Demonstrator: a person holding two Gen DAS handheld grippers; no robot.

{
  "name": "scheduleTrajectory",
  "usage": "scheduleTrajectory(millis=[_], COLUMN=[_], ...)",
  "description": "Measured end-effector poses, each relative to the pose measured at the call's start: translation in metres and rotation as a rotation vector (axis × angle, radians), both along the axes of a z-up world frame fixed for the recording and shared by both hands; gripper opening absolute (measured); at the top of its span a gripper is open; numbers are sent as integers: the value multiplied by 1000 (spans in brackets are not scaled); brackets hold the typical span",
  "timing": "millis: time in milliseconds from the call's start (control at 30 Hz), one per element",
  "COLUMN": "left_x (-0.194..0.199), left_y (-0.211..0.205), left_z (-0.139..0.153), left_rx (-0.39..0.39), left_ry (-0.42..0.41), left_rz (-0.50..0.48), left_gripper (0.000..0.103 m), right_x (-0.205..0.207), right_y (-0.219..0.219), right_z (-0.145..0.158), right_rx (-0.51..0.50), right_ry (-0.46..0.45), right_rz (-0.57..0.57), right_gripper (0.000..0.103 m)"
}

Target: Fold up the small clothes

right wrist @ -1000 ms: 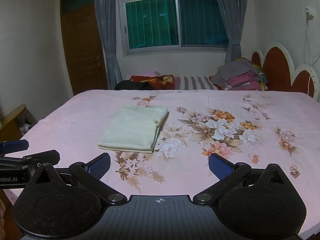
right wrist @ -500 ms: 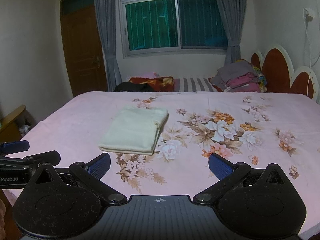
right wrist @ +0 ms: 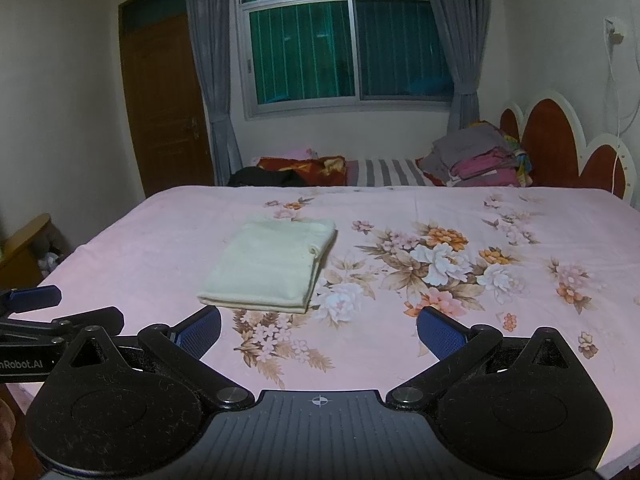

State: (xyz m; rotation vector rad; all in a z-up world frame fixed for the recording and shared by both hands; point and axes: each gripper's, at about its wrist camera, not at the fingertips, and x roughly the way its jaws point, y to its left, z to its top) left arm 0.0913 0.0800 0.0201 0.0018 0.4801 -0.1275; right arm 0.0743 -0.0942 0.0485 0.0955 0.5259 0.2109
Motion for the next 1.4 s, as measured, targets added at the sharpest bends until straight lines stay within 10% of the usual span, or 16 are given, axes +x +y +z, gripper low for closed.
scheduleTrajectory(millis=[1400], left_x=[3], left_y=[-3], left_z=[2], left_rx=[-1], left_ry=[-10], left_rz=[6], left_gripper=[103], right_x=[-4], right_y=[-2], right_z=[-1], right_rx=[2], right_ry=[-5], right_rz=[-8], right_gripper=[103])
